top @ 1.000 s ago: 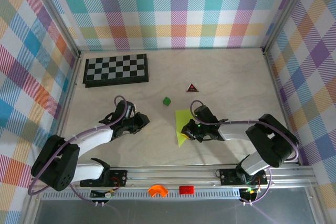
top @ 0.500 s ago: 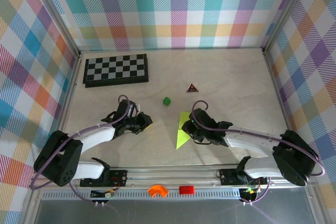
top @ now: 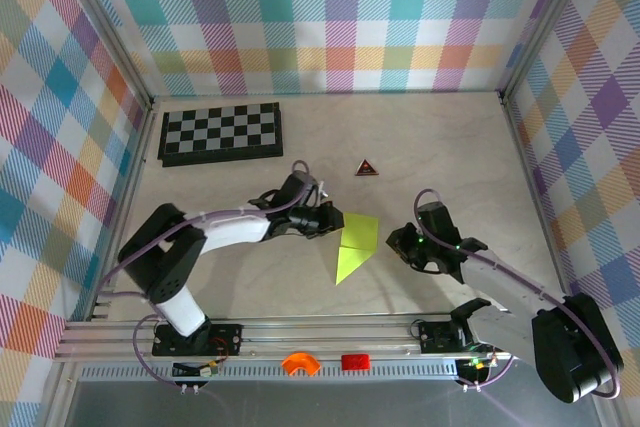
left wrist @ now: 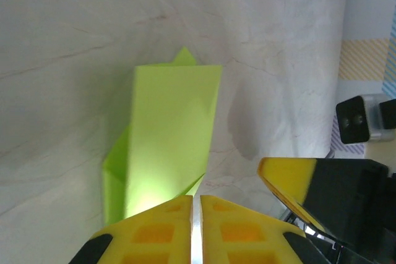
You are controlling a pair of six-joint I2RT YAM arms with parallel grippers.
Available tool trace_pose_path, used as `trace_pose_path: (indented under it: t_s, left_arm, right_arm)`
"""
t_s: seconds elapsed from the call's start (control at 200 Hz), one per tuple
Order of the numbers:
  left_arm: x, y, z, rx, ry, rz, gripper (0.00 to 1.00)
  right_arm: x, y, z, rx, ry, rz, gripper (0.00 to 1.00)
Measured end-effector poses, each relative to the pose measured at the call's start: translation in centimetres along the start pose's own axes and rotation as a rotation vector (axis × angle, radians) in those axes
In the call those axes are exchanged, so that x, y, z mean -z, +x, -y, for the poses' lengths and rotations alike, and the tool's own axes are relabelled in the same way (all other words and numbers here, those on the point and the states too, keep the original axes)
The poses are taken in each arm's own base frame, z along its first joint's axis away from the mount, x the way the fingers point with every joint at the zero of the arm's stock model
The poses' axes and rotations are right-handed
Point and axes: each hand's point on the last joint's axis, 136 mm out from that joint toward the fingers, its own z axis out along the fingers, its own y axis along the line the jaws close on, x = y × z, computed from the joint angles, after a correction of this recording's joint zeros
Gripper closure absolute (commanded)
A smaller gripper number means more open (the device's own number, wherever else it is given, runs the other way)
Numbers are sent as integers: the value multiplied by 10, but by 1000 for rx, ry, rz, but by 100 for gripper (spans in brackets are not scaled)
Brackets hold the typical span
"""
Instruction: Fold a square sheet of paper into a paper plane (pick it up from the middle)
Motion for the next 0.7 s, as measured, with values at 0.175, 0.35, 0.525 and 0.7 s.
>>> trace_pose_path:
  t_s: [0.175, 0.35, 0.525, 0.7]
  left_arm:
    - [-32, 0, -10, 1, -39, -70, 90]
    - [-42, -1, -19, -19, -90, -104, 92]
    - [-42, 9, -33, -14, -125, -128, 93]
    - [-40, 21, -44, -3, -97, -127, 93]
  right_arm:
    - [-1, 7, -2, 11, -30, -76, 73]
    - [-1, 14, -6, 34, -52, -121, 69]
    - [0, 18, -11, 49, -76, -149, 62]
    - [-3, 27, -12, 40, -90, -207, 56]
